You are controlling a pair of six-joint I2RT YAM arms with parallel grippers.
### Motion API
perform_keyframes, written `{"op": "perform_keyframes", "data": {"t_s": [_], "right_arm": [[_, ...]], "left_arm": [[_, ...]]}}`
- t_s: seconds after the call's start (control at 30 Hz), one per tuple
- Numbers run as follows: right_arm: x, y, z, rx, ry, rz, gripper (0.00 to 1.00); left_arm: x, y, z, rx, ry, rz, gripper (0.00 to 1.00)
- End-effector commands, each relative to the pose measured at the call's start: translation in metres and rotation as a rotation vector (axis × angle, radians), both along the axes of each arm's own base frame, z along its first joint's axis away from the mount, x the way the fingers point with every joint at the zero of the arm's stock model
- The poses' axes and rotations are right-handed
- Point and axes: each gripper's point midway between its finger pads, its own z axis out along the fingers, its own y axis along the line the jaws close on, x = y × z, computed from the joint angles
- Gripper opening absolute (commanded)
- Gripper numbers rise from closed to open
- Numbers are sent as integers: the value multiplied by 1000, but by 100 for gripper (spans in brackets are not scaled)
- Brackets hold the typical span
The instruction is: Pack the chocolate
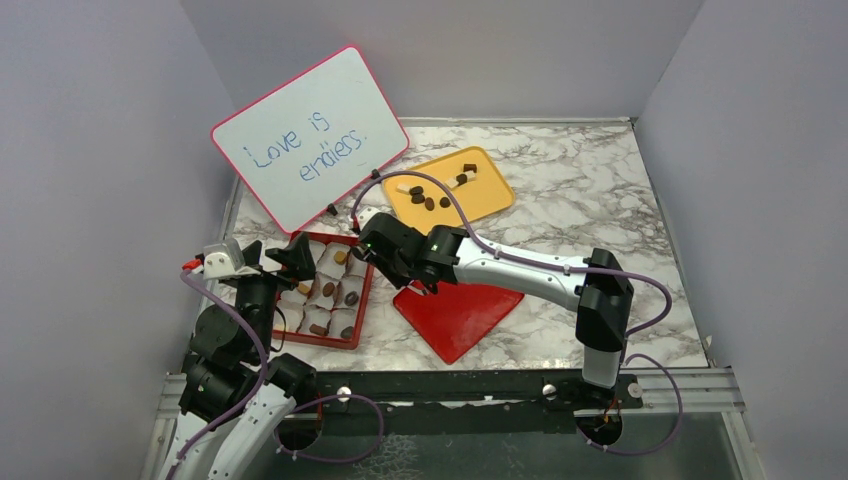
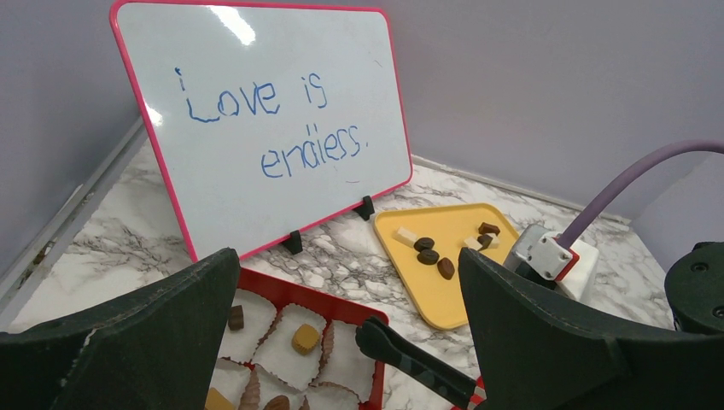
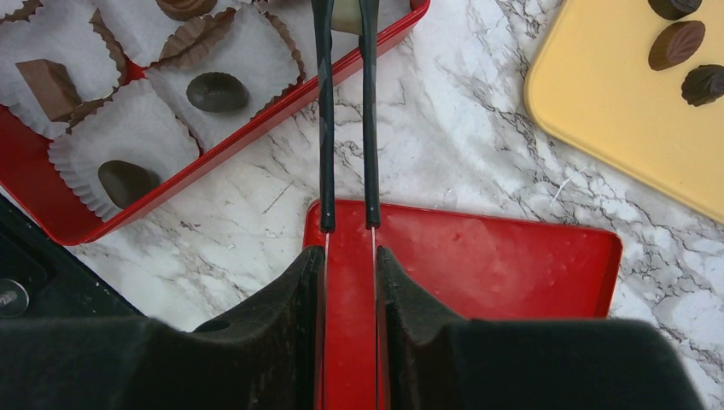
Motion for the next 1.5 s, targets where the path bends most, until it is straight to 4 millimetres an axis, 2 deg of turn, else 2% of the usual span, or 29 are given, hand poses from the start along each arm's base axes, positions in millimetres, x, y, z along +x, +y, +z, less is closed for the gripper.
{"op": "perform_keyframes", "data": {"t_s": [0.0,1.0,1.23,1.47], "right_arm": [[5,3,12,0,-43,-14,30],[7,5,17,10,-51,-17,34],[4,7,37,80,-69,-7,34],[8,-6,62,127,-125,-43,34]], "left_arm": [[-1,3,3,-12,-10,14,99],[0,1,2,-8,-5,7,99],[2,-1,1,-3,3,1,99],[5,-6,-2,11,17,-17,99]]}}
